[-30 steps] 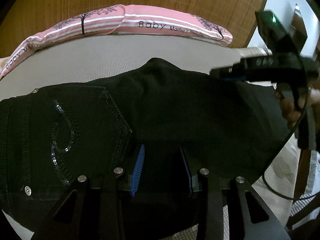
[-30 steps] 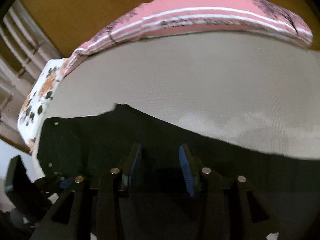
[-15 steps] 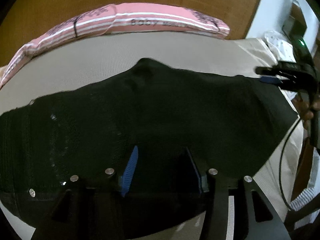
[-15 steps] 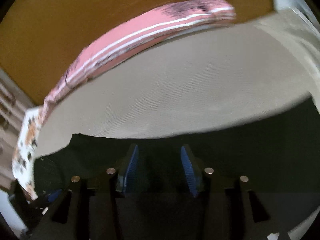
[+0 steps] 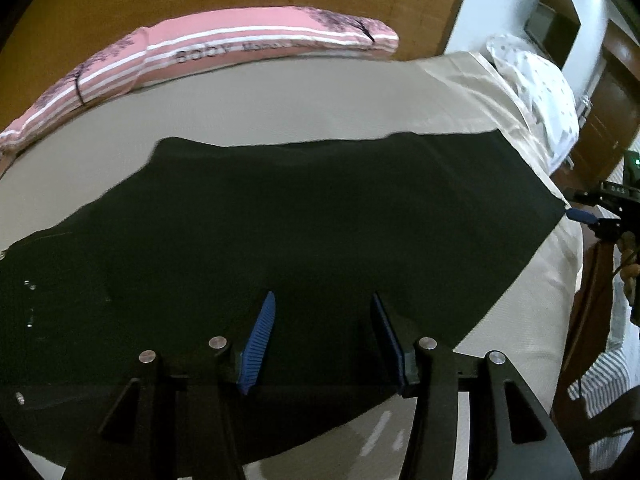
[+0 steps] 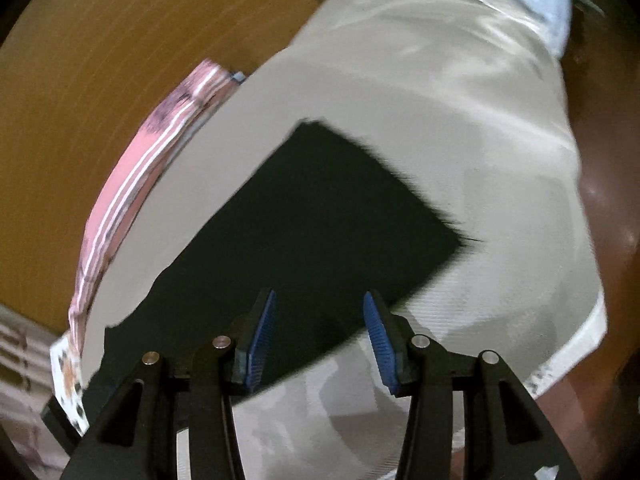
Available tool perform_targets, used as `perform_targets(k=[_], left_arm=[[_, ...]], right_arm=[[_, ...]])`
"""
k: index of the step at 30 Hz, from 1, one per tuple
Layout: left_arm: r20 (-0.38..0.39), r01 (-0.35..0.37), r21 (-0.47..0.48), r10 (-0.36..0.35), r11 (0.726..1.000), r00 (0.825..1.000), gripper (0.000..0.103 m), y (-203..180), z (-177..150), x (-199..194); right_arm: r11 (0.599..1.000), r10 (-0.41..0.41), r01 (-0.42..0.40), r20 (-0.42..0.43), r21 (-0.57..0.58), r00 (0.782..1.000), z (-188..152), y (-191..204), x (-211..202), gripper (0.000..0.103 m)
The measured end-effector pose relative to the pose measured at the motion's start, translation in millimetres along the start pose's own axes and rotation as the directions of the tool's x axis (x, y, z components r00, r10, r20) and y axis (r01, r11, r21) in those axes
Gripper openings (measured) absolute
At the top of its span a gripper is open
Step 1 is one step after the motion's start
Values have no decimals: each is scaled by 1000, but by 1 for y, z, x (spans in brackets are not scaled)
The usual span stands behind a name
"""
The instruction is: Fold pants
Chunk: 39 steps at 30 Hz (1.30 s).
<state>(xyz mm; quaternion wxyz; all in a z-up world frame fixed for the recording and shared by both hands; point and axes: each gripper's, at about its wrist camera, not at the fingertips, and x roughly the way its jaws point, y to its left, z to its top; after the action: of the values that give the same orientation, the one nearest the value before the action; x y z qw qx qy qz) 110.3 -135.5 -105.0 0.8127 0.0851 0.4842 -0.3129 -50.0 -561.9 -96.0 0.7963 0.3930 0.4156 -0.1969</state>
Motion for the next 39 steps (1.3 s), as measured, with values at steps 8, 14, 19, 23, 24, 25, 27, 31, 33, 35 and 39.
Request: perform_targets(k=[8, 14, 19, 23, 24, 25, 27, 31, 33, 35, 39], left_arm=[[-31, 18, 54, -17, 998, 999, 51, -35, 5, 10], [-72, 48, 96, -42, 994, 997, 51, -62, 5, 25], [-65, 34, 110, -27, 993, 998, 53, -71, 5, 31], [-73, 59, 85, -53, 995, 996, 55, -66, 8, 31], [-77, 68, 74, -62, 995, 995, 55, -64, 9, 31], [-79, 81, 52, -77, 995, 994, 55, -60, 10, 28], [-68, 99, 4, -99, 995, 993, 55, -52, 12, 21], [-20, 101, -79, -103, 992, 994, 55, -25, 14, -1], [12, 81, -117, -80, 990, 997, 55, -8, 13, -16], [40, 68, -168, -62, 983, 997, 55, 14, 8, -31], [79, 30, -253, -11, 967, 997, 55, 53, -1, -57]], right_arm=[[989, 43, -44, 9, 143, 999, 4, -54, 11, 44], [984, 81, -91, 70, 150, 994, 15, -60, 20, 43], [986, 69, -78, 67, 145, 995, 26, -58, 30, 16], [983, 83, -92, 65, 161, 994, 27, -55, 27, 10], [981, 94, -104, 68, 164, 993, 27, -53, 24, 10], [979, 110, -121, 75, 161, 991, 27, -46, 20, 10], [977, 147, -157, 79, 145, 986, 29, -31, 13, 9], [974, 218, -220, 58, 46, 974, 30, 27, 6, 9], [969, 247, -246, 33, -14, 969, 27, 60, 7, 9], [958, 280, -279, 3, -62, 960, 22, 92, 10, 9], [921, 340, -351, -89, -170, 936, 3, 167, 23, 10]])
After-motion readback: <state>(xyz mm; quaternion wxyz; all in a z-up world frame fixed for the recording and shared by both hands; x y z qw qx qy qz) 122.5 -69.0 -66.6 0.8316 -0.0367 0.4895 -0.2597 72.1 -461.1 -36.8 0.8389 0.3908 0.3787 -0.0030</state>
